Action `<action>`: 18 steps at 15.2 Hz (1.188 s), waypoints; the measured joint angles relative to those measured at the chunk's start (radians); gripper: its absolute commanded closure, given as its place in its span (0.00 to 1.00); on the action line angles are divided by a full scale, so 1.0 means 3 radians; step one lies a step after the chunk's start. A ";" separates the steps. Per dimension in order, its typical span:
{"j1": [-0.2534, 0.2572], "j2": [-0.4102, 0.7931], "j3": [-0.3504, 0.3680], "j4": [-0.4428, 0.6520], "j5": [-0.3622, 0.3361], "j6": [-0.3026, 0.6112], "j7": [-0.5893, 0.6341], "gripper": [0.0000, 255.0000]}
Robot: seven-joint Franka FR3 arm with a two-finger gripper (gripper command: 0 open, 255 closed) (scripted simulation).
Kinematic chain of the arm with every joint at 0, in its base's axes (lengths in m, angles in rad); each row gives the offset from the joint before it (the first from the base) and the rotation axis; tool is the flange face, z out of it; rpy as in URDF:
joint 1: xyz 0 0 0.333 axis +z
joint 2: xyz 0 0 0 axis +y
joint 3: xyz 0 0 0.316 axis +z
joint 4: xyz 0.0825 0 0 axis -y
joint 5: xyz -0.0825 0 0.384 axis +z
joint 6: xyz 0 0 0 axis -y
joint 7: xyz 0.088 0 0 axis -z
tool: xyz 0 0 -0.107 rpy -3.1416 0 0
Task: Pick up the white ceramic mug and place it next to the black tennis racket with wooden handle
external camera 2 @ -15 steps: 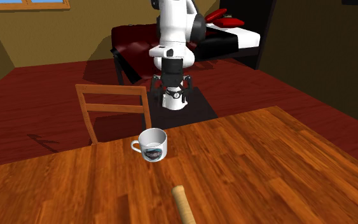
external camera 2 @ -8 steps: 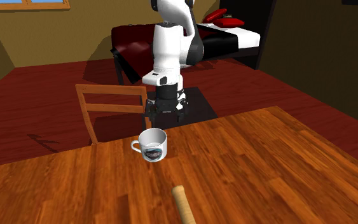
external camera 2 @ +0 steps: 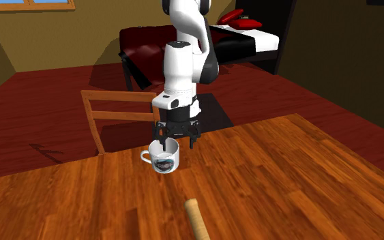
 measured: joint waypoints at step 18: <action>-0.0003 0.0049 0.0001 -0.0007 0.0017 0.0056 -0.0012 1.00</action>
